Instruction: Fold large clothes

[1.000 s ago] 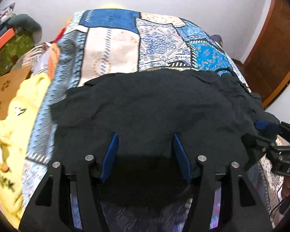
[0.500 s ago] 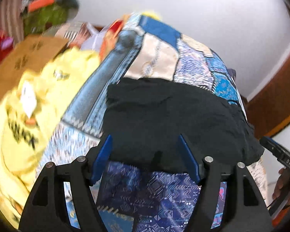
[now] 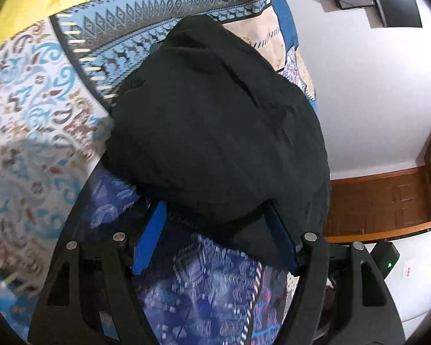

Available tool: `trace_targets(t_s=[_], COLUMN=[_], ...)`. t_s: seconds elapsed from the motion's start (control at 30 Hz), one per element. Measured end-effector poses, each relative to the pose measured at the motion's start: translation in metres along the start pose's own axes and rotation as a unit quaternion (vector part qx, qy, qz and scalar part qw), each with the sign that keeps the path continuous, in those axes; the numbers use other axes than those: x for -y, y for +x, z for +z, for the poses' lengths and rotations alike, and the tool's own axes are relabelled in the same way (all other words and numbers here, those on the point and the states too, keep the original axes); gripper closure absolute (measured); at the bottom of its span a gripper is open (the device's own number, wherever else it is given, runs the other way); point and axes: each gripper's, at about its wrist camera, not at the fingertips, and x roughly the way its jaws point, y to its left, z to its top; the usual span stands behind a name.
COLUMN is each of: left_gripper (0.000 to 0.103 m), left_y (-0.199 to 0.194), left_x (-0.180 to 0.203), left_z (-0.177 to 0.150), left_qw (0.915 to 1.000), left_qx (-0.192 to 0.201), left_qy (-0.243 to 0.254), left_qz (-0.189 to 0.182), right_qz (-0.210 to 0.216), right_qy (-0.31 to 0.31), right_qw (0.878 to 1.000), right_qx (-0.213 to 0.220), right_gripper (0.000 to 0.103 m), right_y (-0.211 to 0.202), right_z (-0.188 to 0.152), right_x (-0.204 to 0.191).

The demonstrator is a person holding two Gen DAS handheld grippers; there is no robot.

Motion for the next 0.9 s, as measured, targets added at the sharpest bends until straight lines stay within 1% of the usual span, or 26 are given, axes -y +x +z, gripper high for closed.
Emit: trace_targets(t_s=[0.03,0.1,0.23,0.3,0.4,0.5,0.63,0.67,0.7,0.73,0.77,0.83,0.9], left_gripper=[0.030,0.025,0.024,0.023,0.019,0.017,0.017,0.018,0.025,0.034,0.039,0.056,0.061], left_y=[0.003,0.005,0.006,0.008,0.015,0.021,0.030,0.030,0.030,0.027,0.025,0.016,0.007], left_x=[0.002,0.003,-0.009,-0.015,-0.015,-0.011,-0.015,-0.013,-0.013,-0.012,-0.010,-0.002,0.010], left_z=[0.001,0.002,0.006,0.009,0.016,0.022,0.030,0.031,0.032,0.032,0.036,0.038,0.038], left_qw=[1.0000,0.9998,0.9971,0.9953,0.9947,0.9947,0.9943,0.9941,0.9939,0.9937,0.9935,0.9933,0.9930], left_qx=[0.004,0.015,0.040,0.049,0.057,0.068,0.088,0.093,0.096,0.100,0.104,0.110,0.113], left_qy=[0.003,0.001,-0.040,-0.059,-0.069,-0.070,-0.061,-0.057,-0.054,-0.050,-0.044,-0.025,0.006], left_qz=[0.001,-0.009,-0.050,-0.059,-0.051,-0.031,-0.002,0.003,0.007,0.013,0.018,0.025,0.034], right_qz=[0.003,0.008,0.010,0.012,0.015,0.018,0.019,0.019,0.018,0.017,0.016,0.017,0.024], right_qy=[0.000,-0.003,-0.007,-0.006,-0.003,-0.003,-0.001,0.001,0.003,0.005,0.006,0.011,0.029], right_qw=[1.000,1.000,1.000,1.000,1.000,1.000,1.000,1.000,1.000,1.000,1.000,1.000,0.999], right_qx=[-0.001,-0.001,0.002,0.002,0.001,0.000,-0.001,-0.002,-0.003,-0.004,-0.005,-0.012,-0.027], right_gripper=[0.031,0.030,0.029,0.029,0.028,0.028,0.028,0.028,0.028,0.028,0.028,0.028,0.029], right_y=[0.000,0.001,0.004,0.005,0.005,0.005,0.006,0.006,0.005,0.005,0.004,0.002,0.000], right_z=[0.000,0.000,-0.001,-0.002,-0.002,-0.002,-0.002,-0.002,-0.002,-0.002,-0.001,0.001,0.005], right_x=[0.001,0.002,0.001,0.000,0.001,0.002,0.003,0.003,0.003,0.003,0.004,0.005,0.008])
